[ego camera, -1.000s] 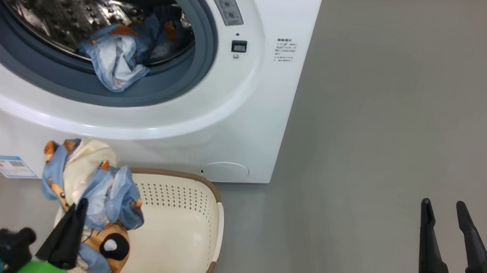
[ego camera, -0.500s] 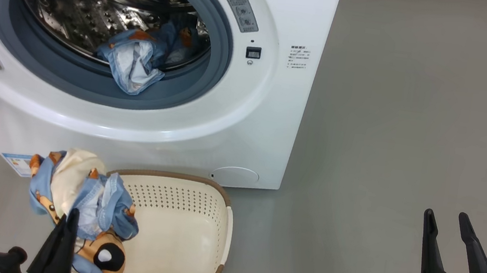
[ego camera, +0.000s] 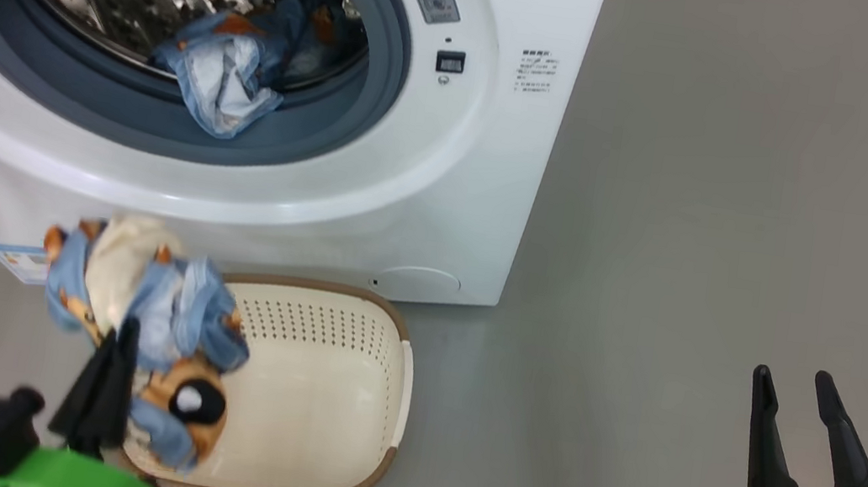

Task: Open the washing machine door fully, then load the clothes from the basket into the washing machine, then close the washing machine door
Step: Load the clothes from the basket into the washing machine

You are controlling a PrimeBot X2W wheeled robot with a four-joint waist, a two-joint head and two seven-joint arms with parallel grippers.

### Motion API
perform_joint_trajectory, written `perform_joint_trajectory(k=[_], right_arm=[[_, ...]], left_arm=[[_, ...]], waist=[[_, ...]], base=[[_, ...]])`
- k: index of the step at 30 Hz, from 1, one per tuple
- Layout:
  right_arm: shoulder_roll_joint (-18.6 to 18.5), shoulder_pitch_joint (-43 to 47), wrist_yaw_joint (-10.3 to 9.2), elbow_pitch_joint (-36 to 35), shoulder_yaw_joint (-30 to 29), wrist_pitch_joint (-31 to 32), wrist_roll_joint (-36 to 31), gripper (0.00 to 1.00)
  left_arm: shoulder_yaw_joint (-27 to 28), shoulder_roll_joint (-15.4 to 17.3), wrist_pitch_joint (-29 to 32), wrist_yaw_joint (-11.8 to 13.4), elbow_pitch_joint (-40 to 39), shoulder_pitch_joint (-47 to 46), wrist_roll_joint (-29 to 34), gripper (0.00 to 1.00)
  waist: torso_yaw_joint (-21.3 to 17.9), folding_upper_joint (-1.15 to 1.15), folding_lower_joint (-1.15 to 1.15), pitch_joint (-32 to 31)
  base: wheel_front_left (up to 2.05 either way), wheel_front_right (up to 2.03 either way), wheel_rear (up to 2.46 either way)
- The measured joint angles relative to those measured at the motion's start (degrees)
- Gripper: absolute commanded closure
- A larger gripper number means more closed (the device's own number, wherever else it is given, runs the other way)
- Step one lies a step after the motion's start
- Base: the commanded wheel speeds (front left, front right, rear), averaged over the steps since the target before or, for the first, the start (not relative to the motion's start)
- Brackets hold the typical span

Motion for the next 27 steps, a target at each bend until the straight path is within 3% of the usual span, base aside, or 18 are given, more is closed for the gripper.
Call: perform_joint_trajectory(k=[13,27], right_arm=[[0.6,-5.0,0.0,-0.5,0.4,0.0,0.0,0.0],[1.9,-11.9,0.0,-1.1,1.9,0.0,0.0,0.0]], left_arm=[[1.3,3.1,-0.2,0.0,6.5,-17.9,-2.8,1.0],[1.7,7.7,-0.4,0.0,23.6,-43.3,-4.8,1.0]], waist=[[-1.7,0.0,0.01,6.8],[-4.7,0.0,0.0,16.3]], base=[[0.0,0.0,0.0],[0.0,0.0,0.0]])
